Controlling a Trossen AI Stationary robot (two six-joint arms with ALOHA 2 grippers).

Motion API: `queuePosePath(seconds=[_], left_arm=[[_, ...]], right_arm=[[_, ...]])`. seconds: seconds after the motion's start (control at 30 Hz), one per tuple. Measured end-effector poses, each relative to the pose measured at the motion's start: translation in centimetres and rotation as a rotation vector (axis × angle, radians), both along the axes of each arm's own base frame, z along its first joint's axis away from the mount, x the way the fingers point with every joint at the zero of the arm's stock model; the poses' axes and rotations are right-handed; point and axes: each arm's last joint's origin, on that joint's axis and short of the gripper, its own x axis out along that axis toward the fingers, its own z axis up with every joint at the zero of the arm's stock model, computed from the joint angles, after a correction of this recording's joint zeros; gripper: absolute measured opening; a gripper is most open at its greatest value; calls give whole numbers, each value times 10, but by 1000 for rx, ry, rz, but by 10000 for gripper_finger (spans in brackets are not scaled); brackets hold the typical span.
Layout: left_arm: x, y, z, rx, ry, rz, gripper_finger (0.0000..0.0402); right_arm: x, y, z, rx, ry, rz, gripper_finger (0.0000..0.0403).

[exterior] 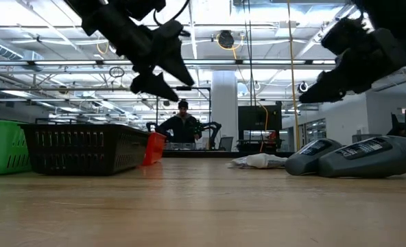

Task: Pick & Place Travel size toiletries
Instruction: Put the bottom white toothpaste into the red bin

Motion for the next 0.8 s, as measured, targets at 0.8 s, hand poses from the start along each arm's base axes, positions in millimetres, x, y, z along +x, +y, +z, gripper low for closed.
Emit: queuePosePath(seconds=[0.8], left_arm=[[17, -14, 25, 299, -259, -209, 269]], right_arm=[[94, -22, -40, -10, 523, 168, 212]])
